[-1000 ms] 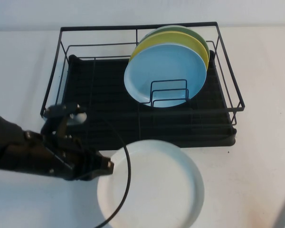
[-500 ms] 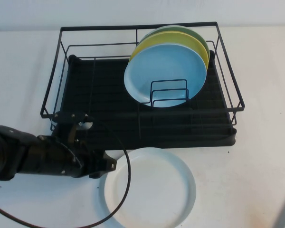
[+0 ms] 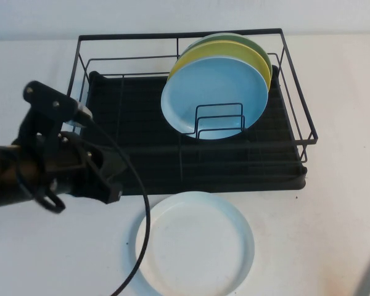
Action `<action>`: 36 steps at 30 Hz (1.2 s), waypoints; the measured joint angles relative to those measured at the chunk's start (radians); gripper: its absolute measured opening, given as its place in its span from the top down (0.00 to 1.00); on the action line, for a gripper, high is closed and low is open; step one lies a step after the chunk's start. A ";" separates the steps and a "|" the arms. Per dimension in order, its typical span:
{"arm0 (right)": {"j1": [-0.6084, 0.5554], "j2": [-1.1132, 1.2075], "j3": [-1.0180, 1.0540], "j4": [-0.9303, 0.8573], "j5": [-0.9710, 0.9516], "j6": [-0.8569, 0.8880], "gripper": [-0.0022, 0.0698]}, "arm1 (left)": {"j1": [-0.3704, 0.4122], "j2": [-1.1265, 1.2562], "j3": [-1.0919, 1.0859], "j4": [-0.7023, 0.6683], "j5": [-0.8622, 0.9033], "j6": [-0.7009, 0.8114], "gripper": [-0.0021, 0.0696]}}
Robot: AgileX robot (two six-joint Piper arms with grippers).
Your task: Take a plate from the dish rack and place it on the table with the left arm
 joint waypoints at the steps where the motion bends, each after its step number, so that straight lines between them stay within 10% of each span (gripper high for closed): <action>1: 0.000 0.000 0.000 0.000 0.000 0.000 1.00 | 0.000 -0.045 0.000 0.018 0.014 -0.022 0.91; 24: 0.000 0.000 0.000 0.000 0.000 0.000 1.00 | 0.002 -0.419 0.002 0.461 0.534 -0.311 0.97; 36: 0.000 0.000 0.000 0.000 0.000 0.000 1.00 | 0.002 -0.566 0.196 0.636 0.146 -0.739 0.97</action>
